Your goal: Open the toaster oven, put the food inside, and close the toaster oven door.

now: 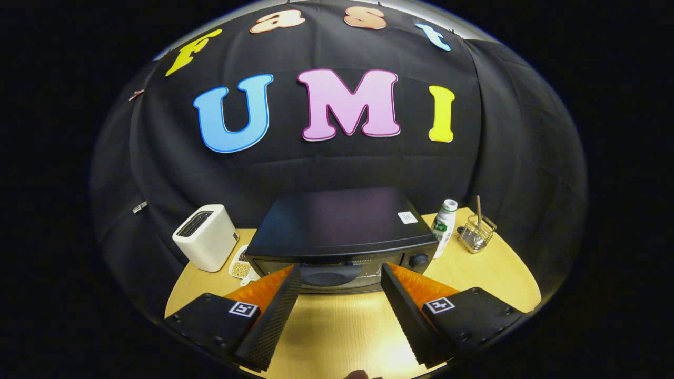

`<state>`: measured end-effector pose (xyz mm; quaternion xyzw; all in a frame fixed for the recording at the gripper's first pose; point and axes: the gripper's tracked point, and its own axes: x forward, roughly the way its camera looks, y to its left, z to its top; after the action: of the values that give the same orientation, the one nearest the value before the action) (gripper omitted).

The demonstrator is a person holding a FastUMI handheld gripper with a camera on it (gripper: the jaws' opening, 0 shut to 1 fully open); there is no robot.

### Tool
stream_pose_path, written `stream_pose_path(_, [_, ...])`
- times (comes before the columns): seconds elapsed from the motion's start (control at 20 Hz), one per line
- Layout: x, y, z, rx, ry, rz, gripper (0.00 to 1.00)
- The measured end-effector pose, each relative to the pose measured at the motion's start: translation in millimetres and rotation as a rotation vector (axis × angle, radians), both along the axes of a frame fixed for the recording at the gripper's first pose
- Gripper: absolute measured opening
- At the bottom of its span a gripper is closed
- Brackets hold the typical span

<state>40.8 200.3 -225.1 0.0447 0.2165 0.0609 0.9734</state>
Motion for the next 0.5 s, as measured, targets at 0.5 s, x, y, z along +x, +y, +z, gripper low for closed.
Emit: stream_pose_path(0.5, [-26.9,-82.2,131.5,0.004,-0.299,-0.021,0.98])
